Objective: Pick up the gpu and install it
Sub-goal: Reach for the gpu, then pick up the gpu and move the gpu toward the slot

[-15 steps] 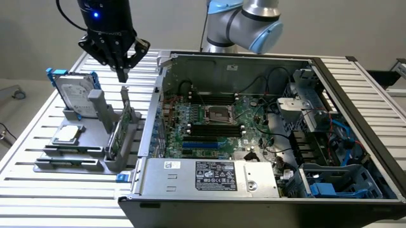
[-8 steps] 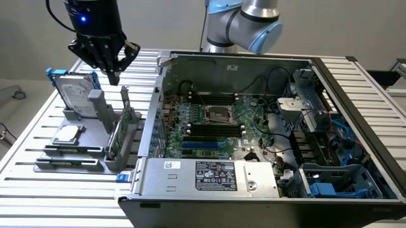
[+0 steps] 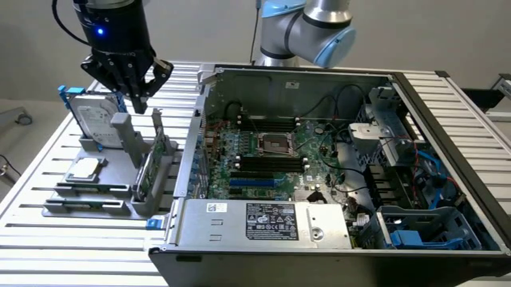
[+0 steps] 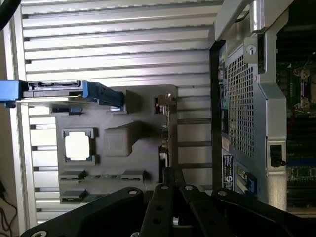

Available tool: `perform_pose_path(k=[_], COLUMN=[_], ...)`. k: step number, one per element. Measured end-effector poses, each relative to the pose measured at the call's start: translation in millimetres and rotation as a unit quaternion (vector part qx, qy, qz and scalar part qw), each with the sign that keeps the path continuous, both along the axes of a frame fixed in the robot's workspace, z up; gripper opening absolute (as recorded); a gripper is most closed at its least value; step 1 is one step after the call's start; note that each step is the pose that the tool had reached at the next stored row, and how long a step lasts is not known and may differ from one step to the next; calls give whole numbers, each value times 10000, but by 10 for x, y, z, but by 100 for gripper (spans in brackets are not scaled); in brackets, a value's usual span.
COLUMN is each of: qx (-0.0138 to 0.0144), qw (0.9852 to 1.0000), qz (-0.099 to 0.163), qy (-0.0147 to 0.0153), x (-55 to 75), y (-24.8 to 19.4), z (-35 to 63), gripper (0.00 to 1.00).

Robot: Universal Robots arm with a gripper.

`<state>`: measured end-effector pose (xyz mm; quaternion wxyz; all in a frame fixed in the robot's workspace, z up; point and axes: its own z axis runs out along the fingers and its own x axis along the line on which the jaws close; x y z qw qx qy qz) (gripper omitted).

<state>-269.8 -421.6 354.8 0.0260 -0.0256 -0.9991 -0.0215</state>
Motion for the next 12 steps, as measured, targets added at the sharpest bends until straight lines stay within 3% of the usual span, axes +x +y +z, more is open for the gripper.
perform_pose_path(k=[12], qx=[-2], qw=[10000], qz=[12], qy=[0], x=[-10], y=[-1], z=[-2], gripper=[11])
